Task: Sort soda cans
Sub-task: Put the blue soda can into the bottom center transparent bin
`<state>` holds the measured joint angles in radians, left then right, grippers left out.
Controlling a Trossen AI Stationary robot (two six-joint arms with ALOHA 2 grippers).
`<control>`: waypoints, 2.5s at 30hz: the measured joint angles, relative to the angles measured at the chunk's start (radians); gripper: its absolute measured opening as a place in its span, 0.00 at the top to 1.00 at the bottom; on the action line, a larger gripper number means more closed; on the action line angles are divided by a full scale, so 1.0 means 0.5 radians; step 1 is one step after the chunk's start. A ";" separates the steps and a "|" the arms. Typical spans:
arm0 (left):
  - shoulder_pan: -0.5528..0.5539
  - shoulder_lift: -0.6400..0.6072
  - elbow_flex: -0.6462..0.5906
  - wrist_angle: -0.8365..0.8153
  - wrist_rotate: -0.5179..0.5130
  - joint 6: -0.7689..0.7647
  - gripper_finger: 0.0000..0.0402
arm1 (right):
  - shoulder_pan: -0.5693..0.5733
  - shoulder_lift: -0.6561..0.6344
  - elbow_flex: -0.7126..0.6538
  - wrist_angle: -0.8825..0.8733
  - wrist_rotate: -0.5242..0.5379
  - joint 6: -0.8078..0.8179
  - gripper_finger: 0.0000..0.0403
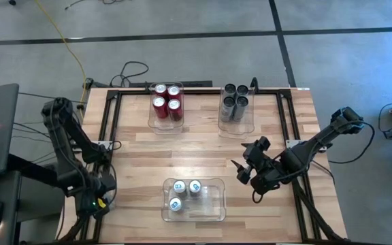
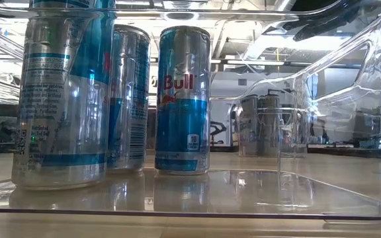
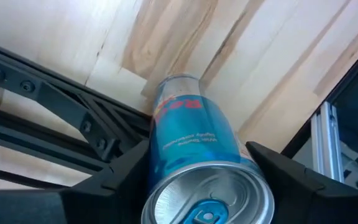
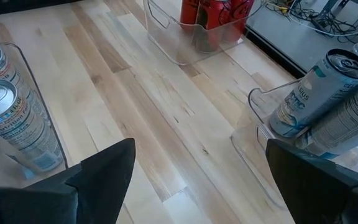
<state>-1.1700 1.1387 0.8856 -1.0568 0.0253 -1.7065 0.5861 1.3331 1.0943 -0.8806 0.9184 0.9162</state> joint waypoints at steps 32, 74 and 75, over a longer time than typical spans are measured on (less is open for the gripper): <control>1.002 0.168 1.118 -0.238 -0.246 1.749 0.43 | 0.099 0.000 0.000 -0.227 -0.007 0.270 0.06; 1.407 1.394 2.493 -0.498 -0.072 3.616 0.41 | 0.063 0.001 0.000 -0.266 -0.070 0.251 0.06; 1.407 1.393 2.493 -0.477 -0.068 3.653 0.41 | 0.063 0.001 0.000 -0.266 -0.072 0.250 0.06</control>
<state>-0.4664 1.8351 2.1319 -1.2951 -0.0086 0.1200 0.6174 1.3334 1.0943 -1.0134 0.8825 1.0412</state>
